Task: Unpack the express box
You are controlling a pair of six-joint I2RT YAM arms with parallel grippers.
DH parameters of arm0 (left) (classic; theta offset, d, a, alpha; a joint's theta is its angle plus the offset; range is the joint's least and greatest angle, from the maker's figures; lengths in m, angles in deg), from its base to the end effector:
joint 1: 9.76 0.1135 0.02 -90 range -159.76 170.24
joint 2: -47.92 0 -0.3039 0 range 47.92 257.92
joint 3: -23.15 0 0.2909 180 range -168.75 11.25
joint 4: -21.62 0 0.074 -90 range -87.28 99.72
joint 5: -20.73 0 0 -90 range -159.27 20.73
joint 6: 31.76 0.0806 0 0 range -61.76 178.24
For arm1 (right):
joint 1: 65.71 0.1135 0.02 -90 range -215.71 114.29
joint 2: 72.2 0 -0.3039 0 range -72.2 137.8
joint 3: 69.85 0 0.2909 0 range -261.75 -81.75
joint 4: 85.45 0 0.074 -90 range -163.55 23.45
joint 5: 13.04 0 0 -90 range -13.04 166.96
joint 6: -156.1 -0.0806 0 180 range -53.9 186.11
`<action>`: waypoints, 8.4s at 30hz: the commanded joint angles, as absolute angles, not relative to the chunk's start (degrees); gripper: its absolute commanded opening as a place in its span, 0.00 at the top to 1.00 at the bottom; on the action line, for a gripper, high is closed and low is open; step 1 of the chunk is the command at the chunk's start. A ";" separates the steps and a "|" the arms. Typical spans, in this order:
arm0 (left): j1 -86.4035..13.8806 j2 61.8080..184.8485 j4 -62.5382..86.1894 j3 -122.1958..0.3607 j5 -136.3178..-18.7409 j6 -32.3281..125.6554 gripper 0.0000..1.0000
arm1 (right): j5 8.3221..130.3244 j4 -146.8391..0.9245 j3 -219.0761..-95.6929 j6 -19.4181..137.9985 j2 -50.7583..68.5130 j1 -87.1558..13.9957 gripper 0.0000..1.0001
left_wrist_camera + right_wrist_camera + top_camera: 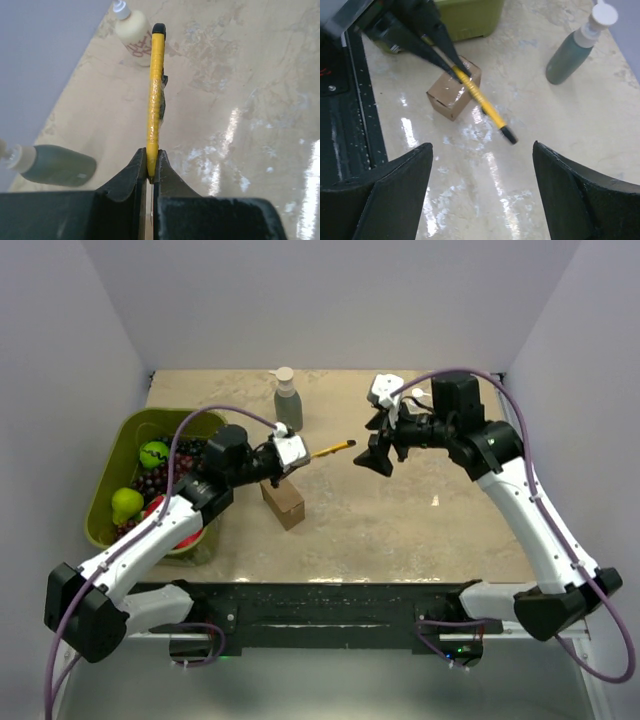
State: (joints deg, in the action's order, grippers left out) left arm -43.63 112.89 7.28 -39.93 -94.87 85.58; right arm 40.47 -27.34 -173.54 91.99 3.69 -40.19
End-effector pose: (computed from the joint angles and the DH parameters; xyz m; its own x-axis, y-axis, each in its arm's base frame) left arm 0.2488 -0.2089 0.3383 0.1829 0.3761 -0.9084 0.8590 0.3882 0.3337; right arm 0.2709 0.1824 0.4739 -0.0562 -0.4158 -0.9077 -0.9273 0.3588 -0.1070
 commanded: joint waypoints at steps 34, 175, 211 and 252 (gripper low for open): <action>-29.89 127.90 45.58 -47.72 -137.47 26.52 1.00 | 8.50 -73.29 -162.43 47.73 11.64 -45.58 0.37; -30.15 134.93 49.98 -51.33 -135.89 24.32 1.00 | 9.38 -60.46 -171.49 61.97 17.00 -43.56 0.73; -37.97 124.03 -44.70 -58.54 -102.50 143.24 0.00 | 48.23 -54.21 -166.30 63.12 8.74 -53.05 1.00; -41.05 174.65 -56.55 -101.15 -122.61 115.67 0.43 | 46.65 -32.33 -176.94 75.43 12.08 -57.35 1.00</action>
